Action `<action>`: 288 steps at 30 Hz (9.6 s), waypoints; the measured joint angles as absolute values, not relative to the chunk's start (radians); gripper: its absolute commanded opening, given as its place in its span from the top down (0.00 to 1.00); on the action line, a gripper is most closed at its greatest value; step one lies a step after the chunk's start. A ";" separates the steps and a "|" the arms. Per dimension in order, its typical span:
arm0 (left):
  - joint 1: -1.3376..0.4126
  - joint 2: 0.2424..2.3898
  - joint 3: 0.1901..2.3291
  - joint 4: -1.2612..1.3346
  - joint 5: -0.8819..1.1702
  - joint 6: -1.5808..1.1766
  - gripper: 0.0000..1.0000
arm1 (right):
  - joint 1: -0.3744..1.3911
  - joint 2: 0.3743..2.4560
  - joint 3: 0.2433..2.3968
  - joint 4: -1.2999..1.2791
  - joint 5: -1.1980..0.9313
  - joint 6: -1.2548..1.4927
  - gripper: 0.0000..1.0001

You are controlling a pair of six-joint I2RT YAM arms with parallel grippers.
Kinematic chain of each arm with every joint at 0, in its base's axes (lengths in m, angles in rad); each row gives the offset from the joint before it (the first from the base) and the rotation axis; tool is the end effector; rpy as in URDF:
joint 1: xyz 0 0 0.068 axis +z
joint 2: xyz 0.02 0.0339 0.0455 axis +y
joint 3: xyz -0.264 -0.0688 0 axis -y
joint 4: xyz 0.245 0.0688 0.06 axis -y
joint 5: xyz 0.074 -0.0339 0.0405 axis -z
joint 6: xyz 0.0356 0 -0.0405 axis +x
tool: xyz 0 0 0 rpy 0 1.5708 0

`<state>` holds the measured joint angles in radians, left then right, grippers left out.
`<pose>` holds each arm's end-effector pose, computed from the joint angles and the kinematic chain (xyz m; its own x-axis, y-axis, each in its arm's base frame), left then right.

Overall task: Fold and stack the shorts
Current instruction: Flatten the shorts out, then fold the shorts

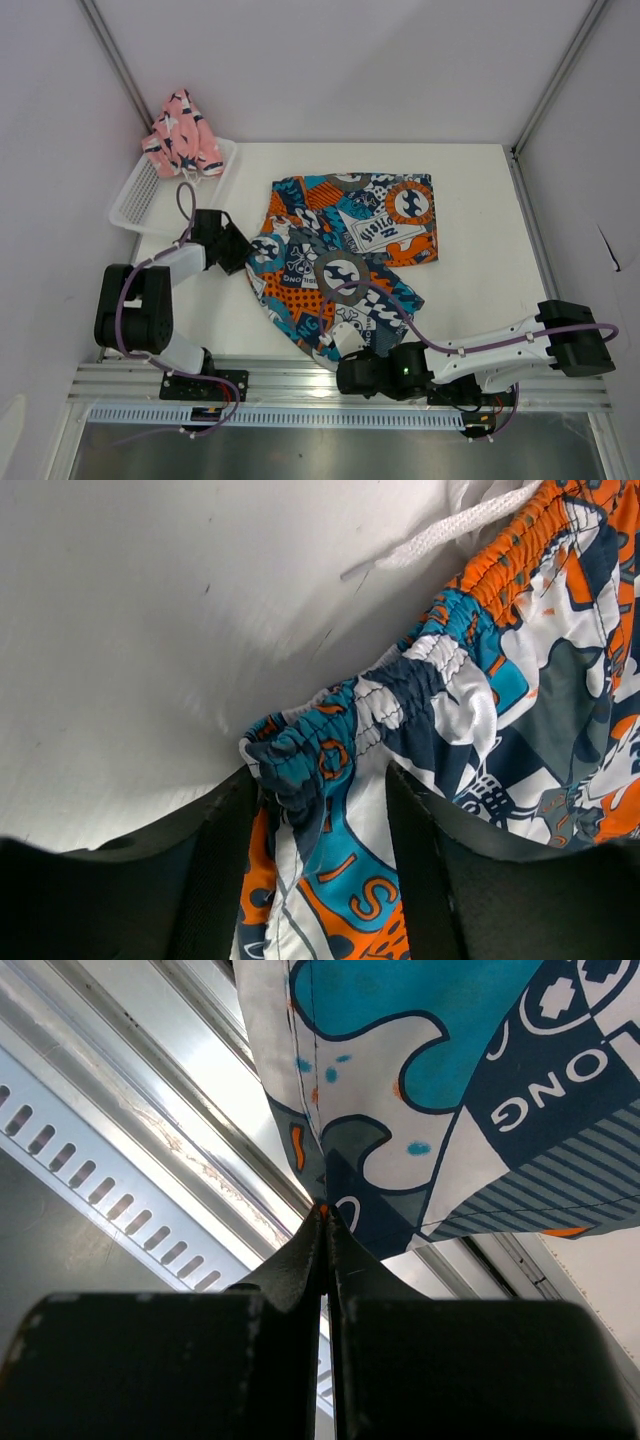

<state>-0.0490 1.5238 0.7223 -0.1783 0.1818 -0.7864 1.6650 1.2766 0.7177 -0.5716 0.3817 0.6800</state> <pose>0.2812 -0.0202 0.1524 -0.6912 -0.6631 -0.2873 -0.4819 0.7192 -0.5004 -0.0083 0.2288 0.1903 -0.5242 -0.6558 -0.5433 -0.7835 0.6213 0.0060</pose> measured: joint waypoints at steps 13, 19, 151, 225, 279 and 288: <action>-0.062 1.552 0.716 -0.112 0.114 -0.827 1.00 | 1.685 1.205 0.718 -0.593 0.397 0.678 1.00; -0.064 1.537 0.713 -0.136 0.101 -0.831 1.00 | 1.726 1.204 0.754 -0.655 0.437 0.678 1.00; 0.037 2.071 1.787 -0.908 0.184 -1.374 0.38 | 0.256 2.302 2.038 -0.293 0.169 0.060 0.91; -0.228 1.969 1.799 -0.754 0.132 -0.583 0.07 | 0.183 2.267 1.798 -0.589 0.212 0.192 1.00; -0.200 2.236 1.939 -0.590 0.460 -0.525 0.64 | 0.507 2.332 1.577 0.296 -0.794 0.757 0.63; -0.200 2.404 1.981 -0.571 0.479 -0.568 0.80 | 0.542 2.373 1.563 0.181 -0.724 0.739 0.77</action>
